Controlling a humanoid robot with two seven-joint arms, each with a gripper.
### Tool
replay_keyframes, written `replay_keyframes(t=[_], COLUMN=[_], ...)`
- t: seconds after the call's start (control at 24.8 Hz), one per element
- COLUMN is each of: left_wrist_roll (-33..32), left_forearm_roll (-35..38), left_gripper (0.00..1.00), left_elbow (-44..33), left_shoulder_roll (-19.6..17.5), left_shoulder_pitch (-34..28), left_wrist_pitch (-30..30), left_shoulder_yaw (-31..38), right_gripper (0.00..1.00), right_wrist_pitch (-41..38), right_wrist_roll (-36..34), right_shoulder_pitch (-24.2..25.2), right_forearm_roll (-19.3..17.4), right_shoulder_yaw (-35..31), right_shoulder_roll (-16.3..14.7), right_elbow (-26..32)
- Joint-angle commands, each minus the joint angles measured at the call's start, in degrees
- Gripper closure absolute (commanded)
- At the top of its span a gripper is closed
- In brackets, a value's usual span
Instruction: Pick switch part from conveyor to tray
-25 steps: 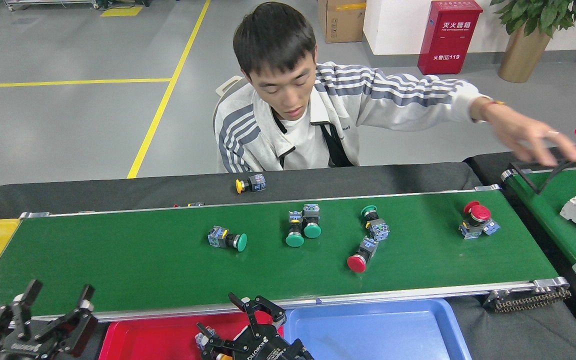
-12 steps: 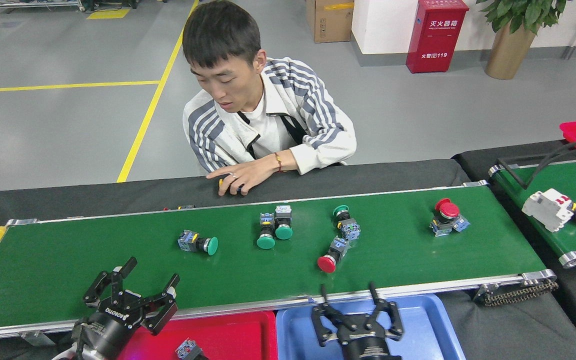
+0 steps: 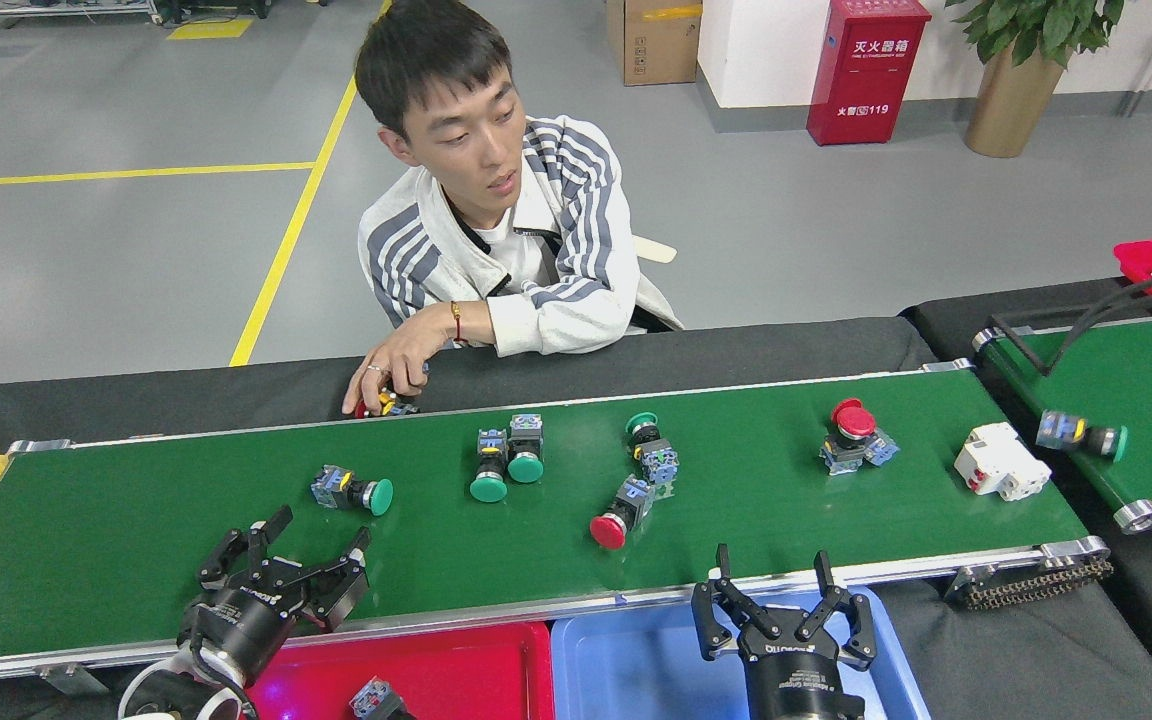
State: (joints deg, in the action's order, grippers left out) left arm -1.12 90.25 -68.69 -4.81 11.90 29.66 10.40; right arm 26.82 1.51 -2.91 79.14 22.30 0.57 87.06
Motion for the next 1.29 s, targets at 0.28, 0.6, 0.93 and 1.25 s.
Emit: replay_keyframes(t=[0.28,0.6,0.93,1.25], left_wrist_roll=[0.1,1.0,1.0,1.0], left_forearm_roll=[0.1,0.1,-1.7,-3.4], left_gripper=[0.00,0.30,1.00,0.96], left_elbow=[8.8,14.0,13.0,-16.2], left_shoulder_roll=[-0.7,-0.2,-0.5,-3.4], left_shoulder_pitch=[7.6,11.5,8.7,-12.2], left_wrist_pitch=[-6.2,-16.5,-15.6,14.2], left_shoulder_yaw=[0.1,0.0,-0.2,1.1], right_gripper=[0.01,0.01,0.01,0.01], right_wrist_pitch=[-0.3,-0.4,-0.6,-1.9], right_wrist_roll=[0.3,0.3,0.0,0.0], right_shoulder_pitch=[-11.0,-17.0,-22.0,-22.9], right_forearm_roll=[-1.6,-5.4,-8.2,-8.3], right_shoulder_yaw=[-1.2,-1.2,-0.9,-0.8], right_shoulder_roll=[0.0,-0.4,0.1,1.1], right_elbow=[-11.9,-19.3,-26.7,-28.6])
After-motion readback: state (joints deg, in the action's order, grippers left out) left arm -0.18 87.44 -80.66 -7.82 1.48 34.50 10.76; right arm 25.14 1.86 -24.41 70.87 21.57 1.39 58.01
